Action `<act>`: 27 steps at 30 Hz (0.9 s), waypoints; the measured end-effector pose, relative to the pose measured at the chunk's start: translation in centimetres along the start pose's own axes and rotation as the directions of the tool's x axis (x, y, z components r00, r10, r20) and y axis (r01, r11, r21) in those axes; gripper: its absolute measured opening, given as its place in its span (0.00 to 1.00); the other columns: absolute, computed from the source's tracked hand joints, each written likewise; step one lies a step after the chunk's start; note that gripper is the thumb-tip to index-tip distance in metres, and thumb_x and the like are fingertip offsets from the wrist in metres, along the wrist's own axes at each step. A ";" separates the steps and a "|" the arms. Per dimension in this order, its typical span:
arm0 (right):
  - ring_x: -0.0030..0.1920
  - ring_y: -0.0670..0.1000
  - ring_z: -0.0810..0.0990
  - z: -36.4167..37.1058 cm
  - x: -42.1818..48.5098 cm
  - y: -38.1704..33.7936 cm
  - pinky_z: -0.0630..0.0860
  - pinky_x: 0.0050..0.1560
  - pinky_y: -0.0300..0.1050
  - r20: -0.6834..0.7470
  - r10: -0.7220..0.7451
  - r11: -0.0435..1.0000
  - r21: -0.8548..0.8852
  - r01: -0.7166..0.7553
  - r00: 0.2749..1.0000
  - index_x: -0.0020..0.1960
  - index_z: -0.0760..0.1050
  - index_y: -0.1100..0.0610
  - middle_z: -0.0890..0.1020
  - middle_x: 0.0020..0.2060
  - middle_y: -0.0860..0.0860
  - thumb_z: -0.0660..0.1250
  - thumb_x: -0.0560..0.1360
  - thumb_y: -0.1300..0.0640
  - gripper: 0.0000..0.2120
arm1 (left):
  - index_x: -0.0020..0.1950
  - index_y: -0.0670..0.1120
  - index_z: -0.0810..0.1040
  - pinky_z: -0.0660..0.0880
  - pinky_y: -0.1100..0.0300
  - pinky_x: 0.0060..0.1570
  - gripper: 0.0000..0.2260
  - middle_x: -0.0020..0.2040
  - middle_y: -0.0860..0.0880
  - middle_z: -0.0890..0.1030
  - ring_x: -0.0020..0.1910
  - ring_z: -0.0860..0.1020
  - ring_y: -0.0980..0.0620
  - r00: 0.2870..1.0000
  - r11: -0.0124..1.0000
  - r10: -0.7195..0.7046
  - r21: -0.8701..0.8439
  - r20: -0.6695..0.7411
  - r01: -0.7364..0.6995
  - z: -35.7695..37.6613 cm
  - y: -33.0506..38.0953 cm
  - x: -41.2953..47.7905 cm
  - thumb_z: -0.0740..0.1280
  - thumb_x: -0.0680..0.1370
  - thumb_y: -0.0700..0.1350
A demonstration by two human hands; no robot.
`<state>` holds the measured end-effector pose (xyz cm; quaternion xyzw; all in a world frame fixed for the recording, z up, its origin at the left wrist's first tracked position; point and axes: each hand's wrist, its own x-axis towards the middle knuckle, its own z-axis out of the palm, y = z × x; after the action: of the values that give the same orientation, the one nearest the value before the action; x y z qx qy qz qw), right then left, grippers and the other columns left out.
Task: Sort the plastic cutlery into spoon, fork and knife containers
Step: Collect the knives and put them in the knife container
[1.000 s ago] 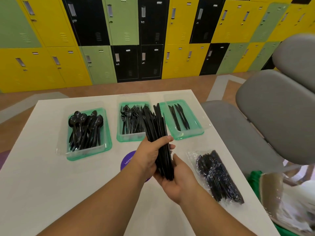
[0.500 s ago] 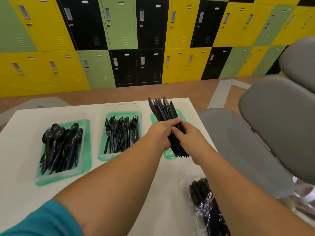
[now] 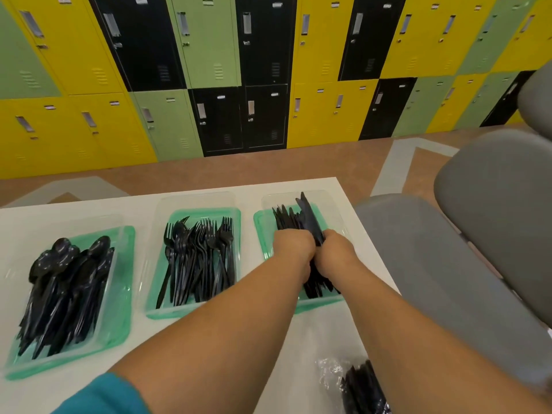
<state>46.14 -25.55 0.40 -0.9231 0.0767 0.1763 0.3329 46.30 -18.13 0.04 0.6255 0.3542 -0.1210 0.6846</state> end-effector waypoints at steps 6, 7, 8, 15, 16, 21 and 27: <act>0.44 0.56 0.73 0.4 -0.7 0.3 0.66 0.34 0.41 -0.064 -0.023 0.990 -0.138 0.014 0.998 0.60 0.70 0.63 0.77 0.56 0.60 0.62 0.77 0.63 0.12 | 0.75 0.42 0.58 0.68 0.49 0.68 0.29 0.74 0.43 0.63 0.69 0.68 0.42 0.967 0.967 0.221 0.155 -0.124 -0.201 0.5 -1.7 -1.3 0.61 0.75 0.37; 0.46 0.57 0.74 0.5 -0.8 0.3 0.69 0.37 0.41 -0.081 -0.044 0.991 -0.130 0.033 0.996 0.63 0.69 0.63 0.76 0.57 0.61 0.63 0.77 0.62 0.15 | 0.76 0.42 0.57 0.62 0.51 0.72 0.29 0.77 0.44 0.57 0.73 0.62 0.44 0.951 0.938 0.286 0.238 -0.120 -0.252 0.4 -1.7 -1.7 0.60 0.76 0.37; 0.49 0.57 0.76 0.6 -0.9 0.5 0.72 0.42 0.42 -0.096 -0.064 0.993 -0.105 0.054 0.993 0.66 0.67 0.61 0.74 0.59 0.60 0.64 0.77 0.60 0.18 | 0.75 0.42 0.60 0.57 0.53 0.74 0.26 0.78 0.45 0.54 0.76 0.57 0.46 0.931 0.898 0.352 0.317 -0.098 -0.306 0.3 -1.8 -1.9 0.59 0.78 0.38; 0.66 0.56 0.73 -0.1 -1.9 1.4 0.72 0.64 0.49 0.057 -0.228 0.840 -0.494 0.226 0.972 0.71 0.68 0.56 0.65 0.73 0.52 0.62 0.77 0.61 0.22 | 0.70 0.37 0.69 0.50 0.48 0.75 0.27 0.75 0.39 0.62 0.76 0.54 0.44 0.978 0.719 0.147 0.663 0.148 -0.208 -0.8 -1.7 -2.5 0.44 0.83 0.52; 0.68 0.55 0.72 -0.3 -1.9 1.4 0.71 0.65 0.49 0.090 -0.235 0.811 -0.531 0.247 0.968 0.71 0.68 0.56 0.65 0.74 0.53 0.61 0.77 0.62 0.22 | 0.70 0.37 0.69 0.50 0.49 0.75 0.26 0.76 0.39 0.60 0.77 0.53 0.44 0.962 0.692 0.215 0.669 0.170 -0.273 -1.1 -1.6 -2.7 0.46 0.83 0.53; 0.59 0.54 0.78 -1.8 -3.1 1.1 0.74 0.60 0.45 0.093 -0.366 0.821 -0.435 0.369 0.926 0.67 0.73 0.54 0.76 0.63 0.52 0.60 0.79 0.60 0.17 | 0.73 0.44 0.66 0.52 0.59 0.73 0.19 0.77 0.48 0.60 0.76 0.56 0.51 0.817 0.562 0.509 0.614 0.270 -0.554 -3.0 -1.8 -5.6 0.55 0.82 0.47; 0.58 0.44 0.76 -3.8 -8.2 3.2 0.72 0.62 0.42 0.242 -0.420 0.852 -0.228 0.472 0.875 0.63 0.76 0.43 0.77 0.59 0.39 0.67 0.74 0.42 0.18 | 0.70 0.51 0.70 0.55 0.68 0.67 0.17 0.71 0.56 0.68 0.70 0.64 0.58 0.687 0.403 0.701 0.687 0.193 -0.604 -10.6 -4.7 -9.2 0.58 0.81 0.45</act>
<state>38.78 -30.30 4.33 -0.9328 -0.1972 0.1873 0.2365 33.32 -11.58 2.61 0.9299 0.0484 0.0707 0.3576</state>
